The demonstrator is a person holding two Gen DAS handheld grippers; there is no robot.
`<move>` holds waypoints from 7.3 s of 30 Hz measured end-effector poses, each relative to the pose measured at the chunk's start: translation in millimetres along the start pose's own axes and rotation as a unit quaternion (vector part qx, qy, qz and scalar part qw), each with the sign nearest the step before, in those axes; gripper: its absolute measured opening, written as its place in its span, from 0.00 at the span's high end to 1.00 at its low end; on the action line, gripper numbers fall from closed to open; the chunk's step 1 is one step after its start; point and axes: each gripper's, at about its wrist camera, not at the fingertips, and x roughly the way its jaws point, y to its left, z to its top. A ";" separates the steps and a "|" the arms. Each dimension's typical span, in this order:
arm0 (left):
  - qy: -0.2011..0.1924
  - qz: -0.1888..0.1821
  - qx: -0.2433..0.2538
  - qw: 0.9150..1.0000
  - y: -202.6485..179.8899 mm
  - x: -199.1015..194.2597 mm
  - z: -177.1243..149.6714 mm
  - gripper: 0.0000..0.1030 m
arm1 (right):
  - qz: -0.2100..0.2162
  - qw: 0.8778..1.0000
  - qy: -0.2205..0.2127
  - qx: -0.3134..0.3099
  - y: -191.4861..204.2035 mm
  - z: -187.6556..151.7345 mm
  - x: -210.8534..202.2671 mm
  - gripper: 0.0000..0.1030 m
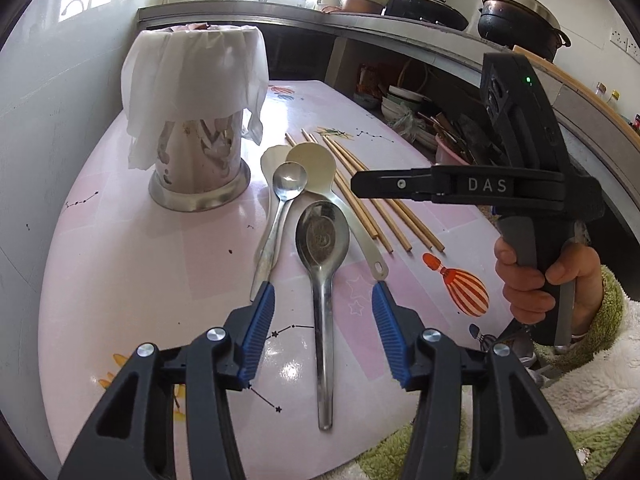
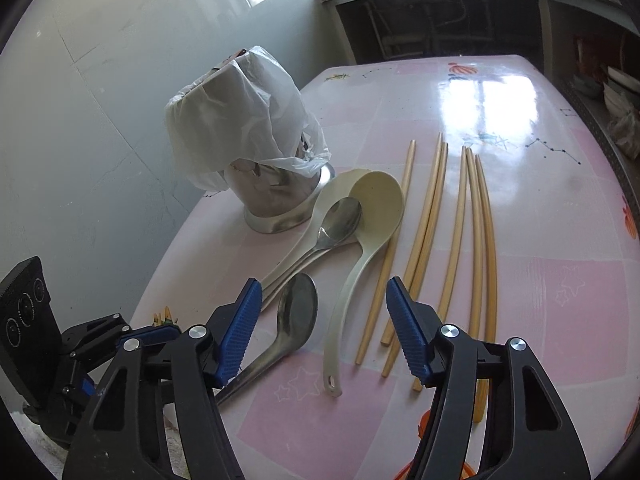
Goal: Organize utensils
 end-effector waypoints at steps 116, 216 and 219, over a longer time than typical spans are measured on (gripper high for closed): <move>0.000 -0.116 -0.170 0.979 96.4 22.5 16.5 0.99 | 0.030 0.993 0.095 -0.068 -31.9 60.4 95.8 0.62; -0.319 0.053 -0.162 0.932 91.1 -143.9 176.6 0.99 | 0.083 0.979 -0.171 -0.076 9.9 159.8 -99.4 0.99; -0.324 0.054 -0.160 0.931 94.1 -146.4 180.0 0.99 | 0.083 0.977 -0.180 -0.082 13.9 168.3 -102.7 1.00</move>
